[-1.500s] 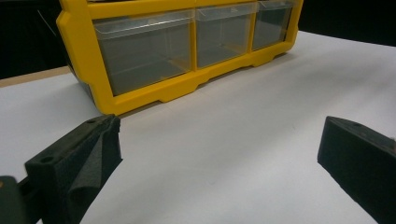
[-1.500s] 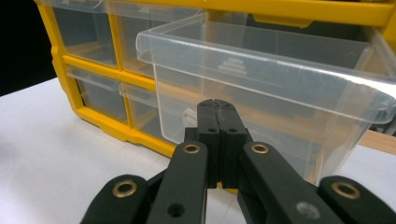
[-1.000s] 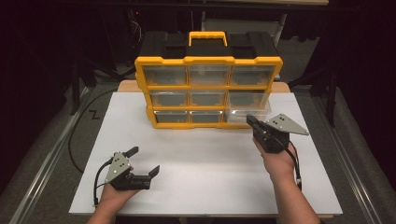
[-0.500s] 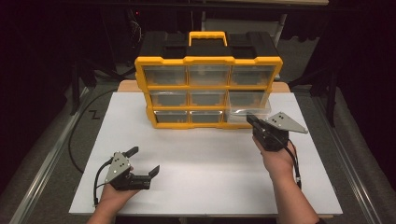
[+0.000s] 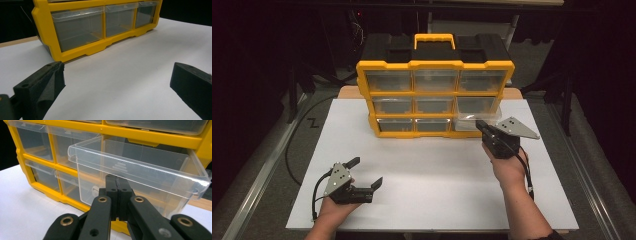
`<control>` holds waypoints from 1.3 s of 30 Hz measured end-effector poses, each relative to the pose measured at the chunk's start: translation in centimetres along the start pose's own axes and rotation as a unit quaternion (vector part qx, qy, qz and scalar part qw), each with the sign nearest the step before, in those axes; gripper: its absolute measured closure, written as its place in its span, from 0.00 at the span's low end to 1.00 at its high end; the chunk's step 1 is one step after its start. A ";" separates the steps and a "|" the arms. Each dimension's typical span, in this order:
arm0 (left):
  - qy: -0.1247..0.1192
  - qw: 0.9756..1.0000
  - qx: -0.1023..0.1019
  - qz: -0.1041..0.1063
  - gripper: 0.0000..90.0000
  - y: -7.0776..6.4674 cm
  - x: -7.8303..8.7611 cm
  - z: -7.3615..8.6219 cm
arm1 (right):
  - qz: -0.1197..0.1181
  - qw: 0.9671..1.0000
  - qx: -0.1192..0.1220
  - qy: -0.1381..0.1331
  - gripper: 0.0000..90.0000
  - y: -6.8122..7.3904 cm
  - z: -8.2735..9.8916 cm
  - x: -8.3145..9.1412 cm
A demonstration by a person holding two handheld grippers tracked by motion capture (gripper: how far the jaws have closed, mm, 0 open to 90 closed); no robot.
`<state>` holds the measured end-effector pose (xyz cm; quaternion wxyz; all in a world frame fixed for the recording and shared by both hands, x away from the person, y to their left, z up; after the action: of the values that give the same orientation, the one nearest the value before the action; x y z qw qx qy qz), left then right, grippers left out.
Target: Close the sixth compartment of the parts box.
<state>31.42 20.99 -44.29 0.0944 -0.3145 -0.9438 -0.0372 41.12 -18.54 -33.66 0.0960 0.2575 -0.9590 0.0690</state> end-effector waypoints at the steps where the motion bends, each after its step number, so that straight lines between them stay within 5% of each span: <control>1: 0.000 1.000 0.000 0.000 0.00 0.0 0.0 0.0 | 0.001 1.000 0.001 0.000 1.00 0.0 0.0 -0.1; 39: -0.003 1.000 0.006 0.000 0.00 0.3 0.3 0.0 | 0.034 0.999 -0.009 0.020 1.00 -1.9 0.2 -3.4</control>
<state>31.36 21.37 -44.27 0.0931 -0.3141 -0.9443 -0.0307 44.93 -18.54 -34.45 0.1154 0.2221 -0.9657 0.0691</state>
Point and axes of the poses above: each handheld gripper's, and its own axes: x roughly backward along the jaws, z roughly out of its underside, y roughly to its left, the point moved 3 cm from there along -x, roughly forward along the jaws, and after that the axes turned 3 degrees about -y, right-handed, at the moved point
